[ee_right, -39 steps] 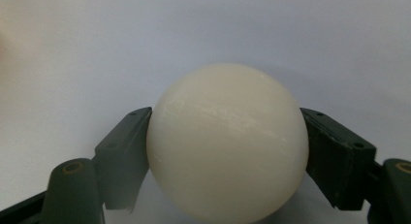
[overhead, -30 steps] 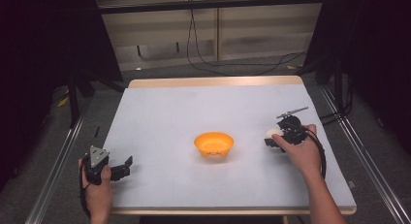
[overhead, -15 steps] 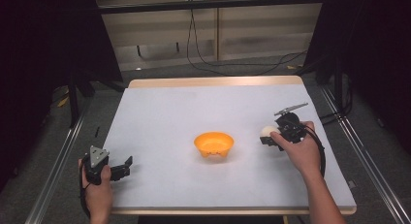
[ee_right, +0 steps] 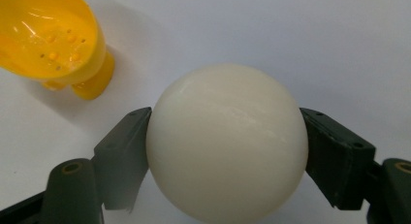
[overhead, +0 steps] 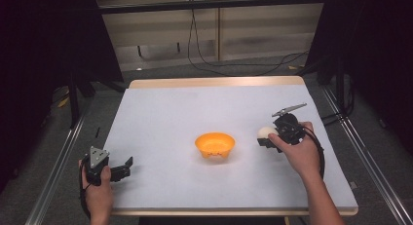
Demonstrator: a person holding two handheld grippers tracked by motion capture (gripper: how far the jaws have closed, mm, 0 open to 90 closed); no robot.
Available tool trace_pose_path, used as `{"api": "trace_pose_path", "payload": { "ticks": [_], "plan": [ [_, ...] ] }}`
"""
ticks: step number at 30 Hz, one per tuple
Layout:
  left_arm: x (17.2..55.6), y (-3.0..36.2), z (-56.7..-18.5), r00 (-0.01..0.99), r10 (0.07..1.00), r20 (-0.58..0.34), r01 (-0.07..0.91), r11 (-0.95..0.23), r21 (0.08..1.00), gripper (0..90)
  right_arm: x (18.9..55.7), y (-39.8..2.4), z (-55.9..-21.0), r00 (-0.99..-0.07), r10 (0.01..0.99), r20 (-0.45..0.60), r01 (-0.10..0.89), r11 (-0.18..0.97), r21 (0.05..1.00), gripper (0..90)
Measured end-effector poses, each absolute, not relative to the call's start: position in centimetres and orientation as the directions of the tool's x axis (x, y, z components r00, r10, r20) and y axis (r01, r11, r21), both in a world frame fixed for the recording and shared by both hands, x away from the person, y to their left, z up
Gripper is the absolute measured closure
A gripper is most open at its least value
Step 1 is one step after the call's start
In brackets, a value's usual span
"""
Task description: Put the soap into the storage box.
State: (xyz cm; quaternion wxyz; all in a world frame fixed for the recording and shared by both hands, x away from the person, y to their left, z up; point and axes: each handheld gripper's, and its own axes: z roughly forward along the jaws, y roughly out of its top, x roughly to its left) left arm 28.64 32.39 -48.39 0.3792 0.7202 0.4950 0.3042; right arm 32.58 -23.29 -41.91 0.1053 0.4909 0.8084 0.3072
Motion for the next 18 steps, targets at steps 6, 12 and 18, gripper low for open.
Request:
{"api": "trace_pose_path", "payload": {
  "ticks": [6, 12, 18],
  "plan": [
    [28.6, 32.4, -48.4, 0.325, 0.943, 0.064, 0.481, -0.224, 0.847, 1.4, 32.5, -22.8, -41.8, -0.509, 0.851, 0.131, 0.725, 0.342, 0.598, 23.7],
    [28.6, 32.4, -48.4, 0.324, 0.944, 0.066, 0.479, -0.224, 0.848, 1.4, 32.6, -22.2, -41.7, -0.519, 0.845, 0.13, 0.722, 0.351, 0.596, 23.7],
    [28.7, 32.4, -48.4, 0.325, 0.944, 0.063, 0.484, -0.224, 0.846, 1.4, 32.8, -21.0, -40.9, -0.546, 0.829, 0.121, 0.708, 0.38, 0.595, 23.7]
  ]
}}
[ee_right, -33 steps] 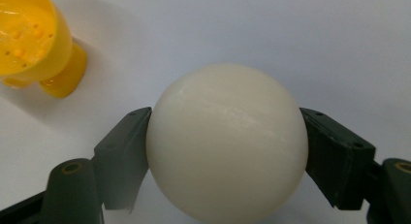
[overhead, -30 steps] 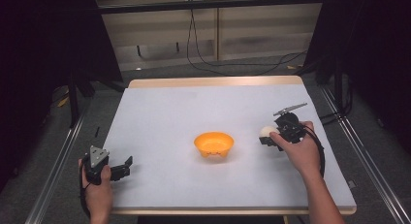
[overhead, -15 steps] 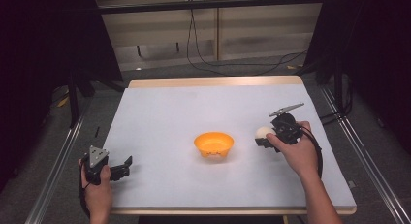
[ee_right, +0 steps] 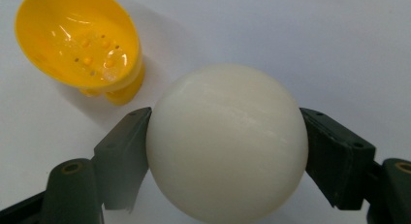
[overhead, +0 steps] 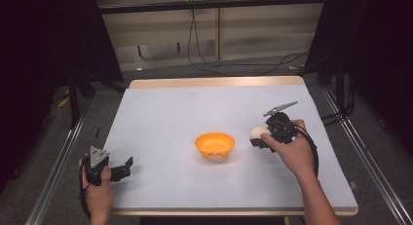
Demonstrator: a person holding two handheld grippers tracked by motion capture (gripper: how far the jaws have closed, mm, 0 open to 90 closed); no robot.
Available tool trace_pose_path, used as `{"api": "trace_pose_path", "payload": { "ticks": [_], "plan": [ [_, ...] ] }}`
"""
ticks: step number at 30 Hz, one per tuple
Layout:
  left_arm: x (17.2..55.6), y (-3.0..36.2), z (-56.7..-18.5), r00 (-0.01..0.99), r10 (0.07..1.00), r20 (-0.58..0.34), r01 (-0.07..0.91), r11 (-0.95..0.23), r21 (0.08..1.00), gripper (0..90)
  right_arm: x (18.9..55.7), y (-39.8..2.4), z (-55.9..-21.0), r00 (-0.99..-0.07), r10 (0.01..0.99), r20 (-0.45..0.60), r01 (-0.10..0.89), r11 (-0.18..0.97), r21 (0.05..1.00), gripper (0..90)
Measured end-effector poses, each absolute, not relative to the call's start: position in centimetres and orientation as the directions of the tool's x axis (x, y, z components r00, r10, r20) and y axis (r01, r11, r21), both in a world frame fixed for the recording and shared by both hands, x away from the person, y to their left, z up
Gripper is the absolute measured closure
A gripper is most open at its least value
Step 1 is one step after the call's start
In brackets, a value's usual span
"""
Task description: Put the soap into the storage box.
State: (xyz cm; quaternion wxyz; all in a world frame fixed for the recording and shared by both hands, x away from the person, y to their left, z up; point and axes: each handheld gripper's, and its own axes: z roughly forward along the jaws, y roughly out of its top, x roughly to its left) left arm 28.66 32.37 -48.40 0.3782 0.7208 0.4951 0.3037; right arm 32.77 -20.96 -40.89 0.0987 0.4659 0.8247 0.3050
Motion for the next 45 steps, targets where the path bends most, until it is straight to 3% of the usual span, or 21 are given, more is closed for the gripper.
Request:
{"api": "trace_pose_path", "payload": {
  "ticks": [45],
  "plan": [
    [28.5, 32.7, -48.4, 0.31, 0.95, 0.03, 0.473, -0.182, 0.862, 1.6, 34.1, -14.8, -39.1, -0.637, 0.76, 0.132, 0.657, 0.445, 0.609, 23.7]
  ]
}}
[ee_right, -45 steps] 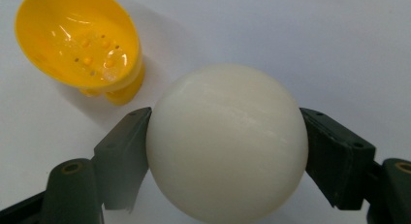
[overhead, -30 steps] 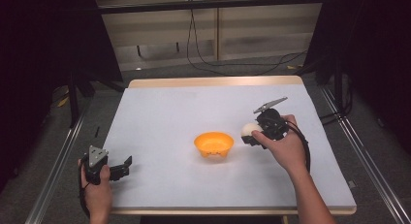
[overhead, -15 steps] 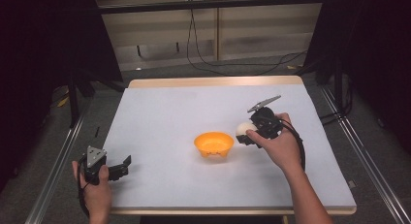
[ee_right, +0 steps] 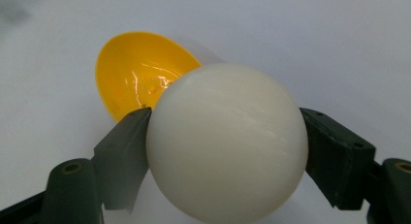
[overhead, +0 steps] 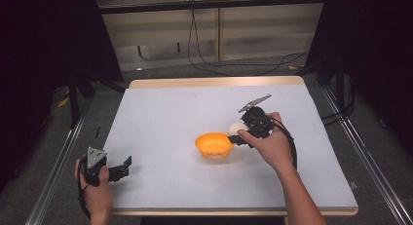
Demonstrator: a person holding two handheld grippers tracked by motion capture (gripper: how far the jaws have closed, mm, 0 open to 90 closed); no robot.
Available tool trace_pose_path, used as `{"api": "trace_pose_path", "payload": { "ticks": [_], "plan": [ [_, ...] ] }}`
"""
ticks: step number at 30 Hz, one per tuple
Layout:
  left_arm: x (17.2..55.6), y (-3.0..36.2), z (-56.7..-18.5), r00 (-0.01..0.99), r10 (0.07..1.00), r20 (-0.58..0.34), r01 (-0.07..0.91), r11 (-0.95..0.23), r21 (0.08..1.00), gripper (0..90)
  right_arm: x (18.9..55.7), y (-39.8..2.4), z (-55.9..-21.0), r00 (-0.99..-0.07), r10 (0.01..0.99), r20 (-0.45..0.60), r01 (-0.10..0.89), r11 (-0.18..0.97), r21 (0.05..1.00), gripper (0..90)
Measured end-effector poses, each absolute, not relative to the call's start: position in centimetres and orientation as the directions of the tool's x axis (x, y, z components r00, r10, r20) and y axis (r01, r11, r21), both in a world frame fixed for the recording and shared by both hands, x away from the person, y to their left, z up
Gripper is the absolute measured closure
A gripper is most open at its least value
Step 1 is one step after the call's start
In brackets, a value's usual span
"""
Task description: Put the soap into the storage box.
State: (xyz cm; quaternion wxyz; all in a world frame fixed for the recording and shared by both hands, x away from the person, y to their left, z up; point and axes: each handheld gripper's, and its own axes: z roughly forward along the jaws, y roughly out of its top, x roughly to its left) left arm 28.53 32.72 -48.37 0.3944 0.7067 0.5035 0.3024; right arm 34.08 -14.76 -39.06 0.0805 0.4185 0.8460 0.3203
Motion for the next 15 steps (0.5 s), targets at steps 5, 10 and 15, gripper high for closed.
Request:
{"api": "trace_pose_path", "payload": {
  "ticks": [5, 10, 15],
  "plan": [
    [28.5, 32.8, -48.4, 0.31, 0.95, 0.029, 0.473, -0.18, 0.863, 1.6, 34.3, -14.1, -39.1, -0.647, 0.751, 0.131, 0.649, 0.453, 0.611, 23.7],
    [28.5, 32.7, -48.4, 0.31, 0.95, 0.03, 0.473, -0.182, 0.862, 1.6, 34.5, -13.3, -39.2, -0.653, 0.745, 0.136, 0.647, 0.456, 0.612, 23.7],
    [28.5, 32.7, -48.4, 0.309, 0.951, 0.028, 0.473, -0.179, 0.862, 1.5, 34.7, -12.7, -39.1, -0.665, 0.735, 0.133, 0.638, 0.466, 0.613, 23.7]
  ]
}}
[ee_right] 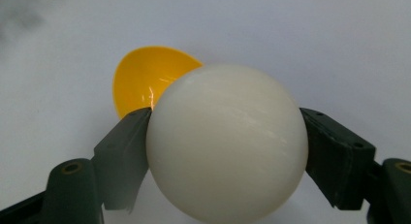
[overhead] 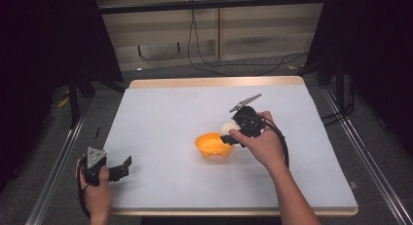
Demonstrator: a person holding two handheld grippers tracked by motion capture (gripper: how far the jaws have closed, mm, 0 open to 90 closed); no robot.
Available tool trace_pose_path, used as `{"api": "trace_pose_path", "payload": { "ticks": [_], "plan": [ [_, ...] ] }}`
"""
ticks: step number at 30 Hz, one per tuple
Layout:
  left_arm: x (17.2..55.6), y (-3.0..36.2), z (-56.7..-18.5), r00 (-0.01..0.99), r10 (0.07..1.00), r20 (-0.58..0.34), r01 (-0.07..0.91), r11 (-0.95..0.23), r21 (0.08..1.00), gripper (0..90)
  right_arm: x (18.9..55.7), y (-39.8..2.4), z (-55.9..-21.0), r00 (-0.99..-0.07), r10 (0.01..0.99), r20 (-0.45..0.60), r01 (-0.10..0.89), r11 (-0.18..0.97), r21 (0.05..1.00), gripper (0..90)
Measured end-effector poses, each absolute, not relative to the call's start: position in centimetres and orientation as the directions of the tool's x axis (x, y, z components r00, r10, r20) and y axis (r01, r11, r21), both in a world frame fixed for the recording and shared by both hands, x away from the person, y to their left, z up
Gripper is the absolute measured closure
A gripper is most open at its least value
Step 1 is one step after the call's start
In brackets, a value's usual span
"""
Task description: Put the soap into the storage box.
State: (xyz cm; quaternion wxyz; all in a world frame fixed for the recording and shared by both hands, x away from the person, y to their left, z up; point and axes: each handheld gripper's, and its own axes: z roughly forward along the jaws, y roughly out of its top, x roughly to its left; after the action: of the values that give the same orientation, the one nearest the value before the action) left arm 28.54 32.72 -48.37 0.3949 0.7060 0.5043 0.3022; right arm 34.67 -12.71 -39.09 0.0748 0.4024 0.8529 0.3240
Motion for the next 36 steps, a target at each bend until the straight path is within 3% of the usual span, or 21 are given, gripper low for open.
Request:
{"api": "trace_pose_path", "payload": {
  "ticks": [16, 36],
  "plan": [
    [28.5, 32.7, -48.4, 0.308, 0.951, 0.029, 0.473, -0.18, 0.862, 1.5, 35.3, -10.0, -40.2, -0.676, 0.725, 0.135, 0.651, 0.501, 0.571, 23.6],
    [28.5, 32.7, -48.4, 0.309, 0.95, 0.033, 0.472, -0.184, 0.862, 1.6, 35.3, -7.9, -41.2, -0.603, 0.789, 0.115, 0.706, 0.461, 0.537, 23.4]
  ]
}}
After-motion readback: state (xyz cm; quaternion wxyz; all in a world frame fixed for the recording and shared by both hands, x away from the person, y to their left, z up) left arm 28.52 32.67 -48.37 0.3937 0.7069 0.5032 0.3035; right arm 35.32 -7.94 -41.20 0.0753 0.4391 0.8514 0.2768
